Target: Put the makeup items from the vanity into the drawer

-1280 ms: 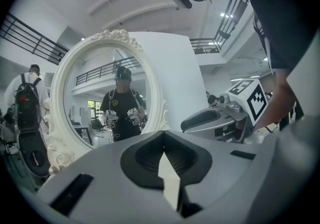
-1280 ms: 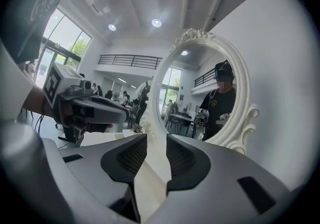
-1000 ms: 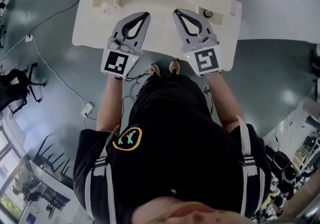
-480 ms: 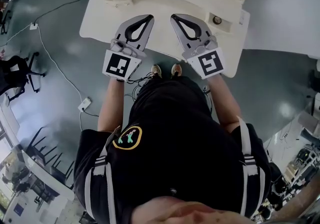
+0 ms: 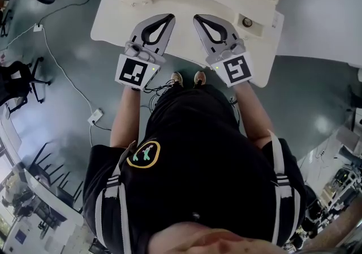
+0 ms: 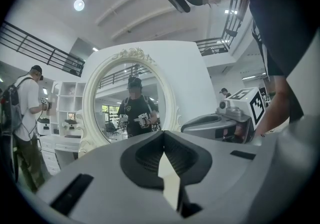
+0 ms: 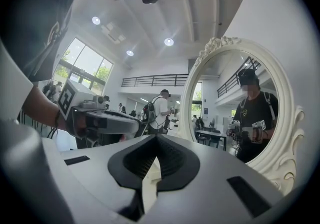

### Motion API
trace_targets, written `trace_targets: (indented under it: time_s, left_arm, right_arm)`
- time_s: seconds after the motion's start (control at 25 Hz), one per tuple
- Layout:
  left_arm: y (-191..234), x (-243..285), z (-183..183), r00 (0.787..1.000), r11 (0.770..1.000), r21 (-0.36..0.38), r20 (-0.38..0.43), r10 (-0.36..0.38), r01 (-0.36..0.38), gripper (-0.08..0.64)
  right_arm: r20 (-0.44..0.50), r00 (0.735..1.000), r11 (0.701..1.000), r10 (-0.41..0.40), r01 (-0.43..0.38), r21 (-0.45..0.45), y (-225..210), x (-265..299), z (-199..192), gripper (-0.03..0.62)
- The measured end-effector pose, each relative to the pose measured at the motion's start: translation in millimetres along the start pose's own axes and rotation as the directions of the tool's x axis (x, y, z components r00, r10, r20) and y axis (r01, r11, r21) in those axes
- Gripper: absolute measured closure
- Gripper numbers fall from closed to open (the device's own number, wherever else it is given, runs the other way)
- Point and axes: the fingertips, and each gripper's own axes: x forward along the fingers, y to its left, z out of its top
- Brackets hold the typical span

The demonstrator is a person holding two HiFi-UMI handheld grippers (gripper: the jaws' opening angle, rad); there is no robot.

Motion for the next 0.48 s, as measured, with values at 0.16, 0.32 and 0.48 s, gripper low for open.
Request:
trace_targets:
  time_s: [0.16,0.32,0.48]
  left_arm:
    - [0.1,0.5,0.6,1.000,1.000,-0.001,0.003,-0.004,0.004,0.541]
    - [-2.3,0.8,3.5,1.000,1.000,0.000,0.007,-0.008,0.008,0.541]
    - [-2.9,0.6,4.8,1.000,1.000,-0.001,0.004,-0.008,0.008,0.541]
  right_arm:
    - [-0.003,1.000,1.000,-0.007,0.007,-0.002,-0.4,0.9,-0.7,0.572]
    - [0.003,1.000,1.000,-0.014,0.014,0.001,-0.6,-1.1,2.5,0.572]
    - [0.003,1.000,1.000,-0.018,0.018,-0.001,-1.4,-1.6,4.0,0.572]
